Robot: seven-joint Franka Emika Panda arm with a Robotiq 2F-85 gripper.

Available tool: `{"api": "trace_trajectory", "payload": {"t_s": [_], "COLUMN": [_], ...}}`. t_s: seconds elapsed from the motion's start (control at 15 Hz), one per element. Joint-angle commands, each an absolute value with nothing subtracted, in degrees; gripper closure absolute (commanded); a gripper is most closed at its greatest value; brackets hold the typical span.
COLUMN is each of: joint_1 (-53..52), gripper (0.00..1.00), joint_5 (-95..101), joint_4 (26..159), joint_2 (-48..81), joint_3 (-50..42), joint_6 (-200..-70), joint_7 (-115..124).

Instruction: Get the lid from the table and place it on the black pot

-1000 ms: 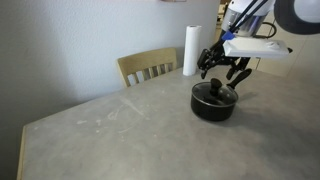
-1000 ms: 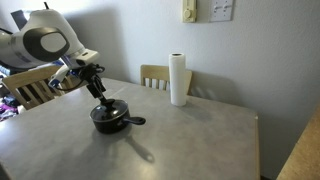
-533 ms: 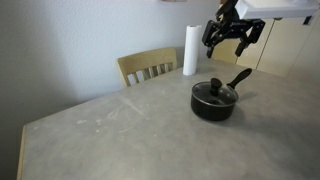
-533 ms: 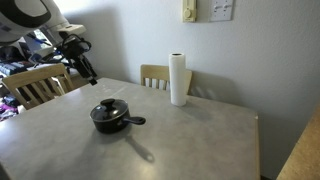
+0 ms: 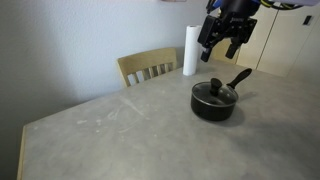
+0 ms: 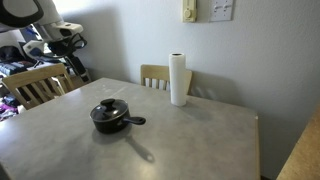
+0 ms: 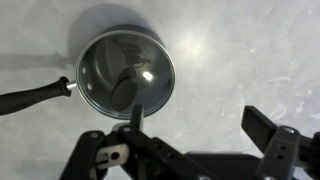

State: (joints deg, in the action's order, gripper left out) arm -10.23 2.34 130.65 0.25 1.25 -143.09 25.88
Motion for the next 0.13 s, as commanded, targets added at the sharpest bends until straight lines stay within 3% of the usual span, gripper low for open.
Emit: {"api": "trace_trajectory", "payload": {"t_s": [0.0,0.07], "joint_1": [-8.56,-8.55], "gripper": [0.00,0.00], "joint_5": [1.81,1.76], "joint_4": [130.60,130.60], "joint_2": [0.23,0.23], "joint_3": [2.96,2.97], "joint_6": [-142.93,-142.90], "joint_7": [24.64,24.24]}}
